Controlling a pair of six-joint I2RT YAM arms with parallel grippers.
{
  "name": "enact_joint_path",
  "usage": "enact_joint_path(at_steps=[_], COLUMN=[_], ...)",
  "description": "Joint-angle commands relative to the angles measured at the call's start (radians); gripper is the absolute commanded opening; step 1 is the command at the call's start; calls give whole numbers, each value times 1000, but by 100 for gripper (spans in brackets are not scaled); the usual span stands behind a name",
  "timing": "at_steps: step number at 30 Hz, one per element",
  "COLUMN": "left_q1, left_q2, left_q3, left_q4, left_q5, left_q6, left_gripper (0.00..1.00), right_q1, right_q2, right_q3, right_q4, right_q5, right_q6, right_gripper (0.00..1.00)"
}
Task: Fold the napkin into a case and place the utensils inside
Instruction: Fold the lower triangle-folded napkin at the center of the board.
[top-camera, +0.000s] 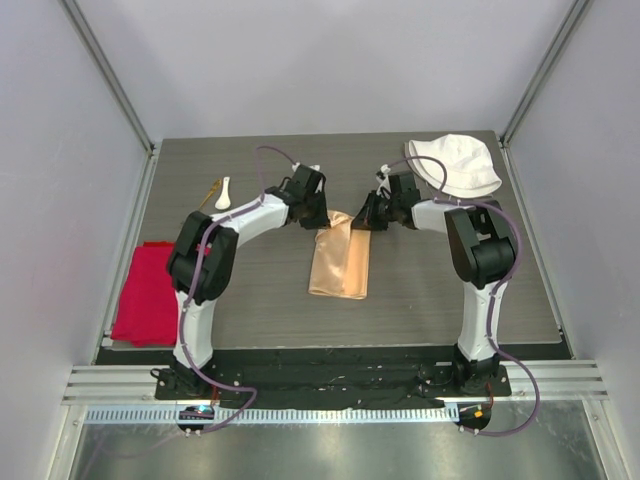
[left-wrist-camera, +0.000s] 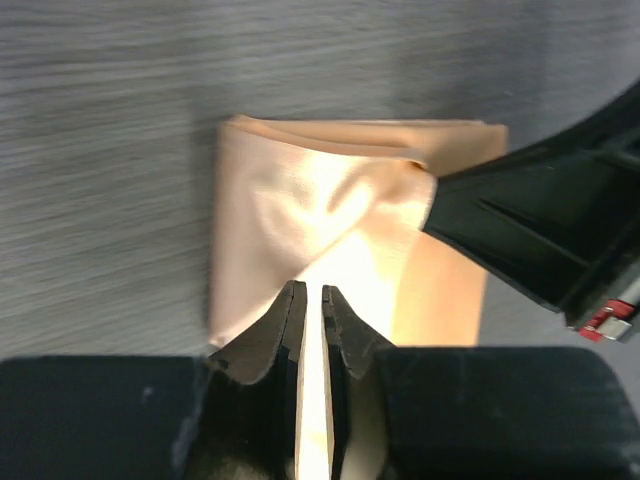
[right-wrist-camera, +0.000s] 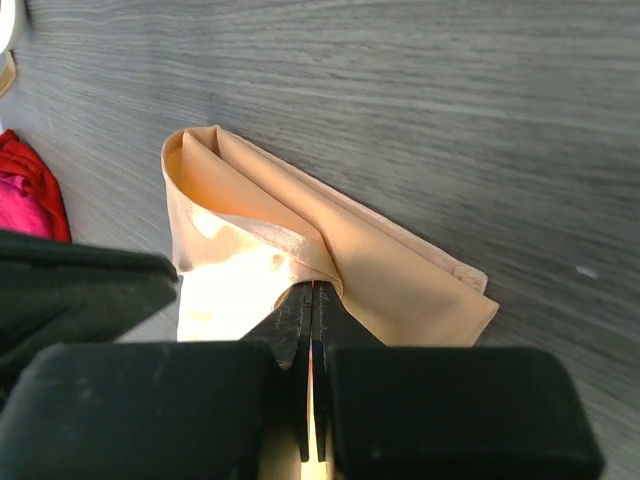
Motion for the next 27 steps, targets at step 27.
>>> enact_joint_path(at_steps=[27], left_q1=[-68], left_q2=[135], left_q3=[108], left_q4=[-67], left_q5=[-403], left_q6=[85], left_gripper=[3], right_q1=[-13], right_q2=[-64], right_q3=[-84], right_q4=[-30], right_q5=[94], right_q6=[-41], right_gripper=[1])
